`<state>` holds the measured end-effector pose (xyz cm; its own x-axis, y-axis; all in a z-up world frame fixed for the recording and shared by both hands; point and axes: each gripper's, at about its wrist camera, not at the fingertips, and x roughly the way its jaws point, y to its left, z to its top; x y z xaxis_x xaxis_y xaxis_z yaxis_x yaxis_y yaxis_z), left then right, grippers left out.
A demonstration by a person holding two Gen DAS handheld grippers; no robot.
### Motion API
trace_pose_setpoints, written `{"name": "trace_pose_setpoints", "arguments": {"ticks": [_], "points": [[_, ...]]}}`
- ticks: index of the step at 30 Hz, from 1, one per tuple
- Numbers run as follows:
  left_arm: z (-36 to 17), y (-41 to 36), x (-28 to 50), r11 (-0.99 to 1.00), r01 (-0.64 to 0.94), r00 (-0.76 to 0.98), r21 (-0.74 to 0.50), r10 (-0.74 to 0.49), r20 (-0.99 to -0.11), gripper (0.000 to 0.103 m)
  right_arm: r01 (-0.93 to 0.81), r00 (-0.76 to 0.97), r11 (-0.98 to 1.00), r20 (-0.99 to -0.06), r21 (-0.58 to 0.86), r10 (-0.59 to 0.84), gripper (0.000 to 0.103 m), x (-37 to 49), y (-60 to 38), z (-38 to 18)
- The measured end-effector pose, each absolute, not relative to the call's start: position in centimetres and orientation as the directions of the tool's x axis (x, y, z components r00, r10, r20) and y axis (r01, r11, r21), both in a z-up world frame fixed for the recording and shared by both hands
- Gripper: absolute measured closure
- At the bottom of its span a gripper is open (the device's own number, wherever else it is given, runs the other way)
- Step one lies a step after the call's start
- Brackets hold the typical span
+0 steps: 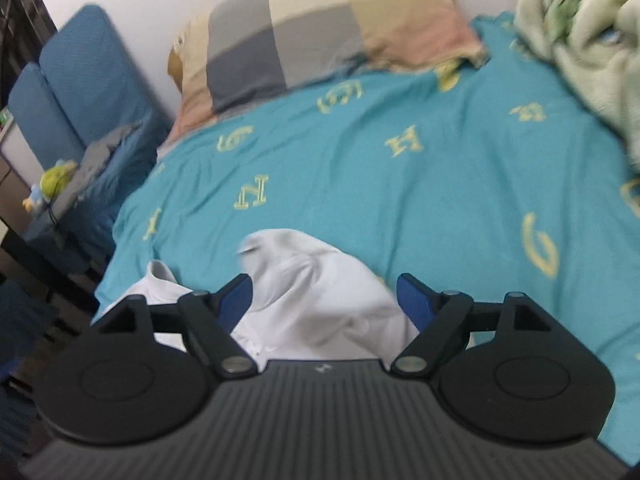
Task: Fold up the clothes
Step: 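Lower the shirt flat onto the bed and open both grippers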
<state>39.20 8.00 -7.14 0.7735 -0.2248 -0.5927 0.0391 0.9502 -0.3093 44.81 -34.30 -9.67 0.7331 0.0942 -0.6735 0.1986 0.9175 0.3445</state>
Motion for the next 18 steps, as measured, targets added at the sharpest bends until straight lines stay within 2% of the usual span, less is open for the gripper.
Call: {"name": "trace_pose_setpoints", "arguments": {"ticks": [4, 9, 14, 18], "points": [[-7.3, 13.2, 32.3, 0.906, -0.077, 0.767, -0.415, -0.212, -0.605, 0.016, 0.209, 0.756, 0.891, -0.645, 0.402, 0.113, 0.022, 39.9, -34.0, -7.4], [-12.0, 20.4, 26.8, 0.745, -0.292, 0.751, -0.6, -0.211, -0.626, 0.018, 0.199, 0.76, 0.863, -0.629, 0.464, 0.164, 0.022, 29.7, -31.5, -5.6], [-16.0, 23.8, 26.7, 0.656, -0.368, 0.739, -0.658, -0.223, -0.636, 0.023, 0.201, 0.724, 0.824, -0.647, 0.529, 0.239, 0.022, 19.4, -28.8, -6.0], [-19.2, 24.2, 28.1, 0.63, -0.399, 0.72, -0.666, -0.235, -0.653, 0.032, 0.207, 0.728, 0.797, -0.634, 0.568, 0.262, 0.022, 17.1, -27.6, -7.3]]}}
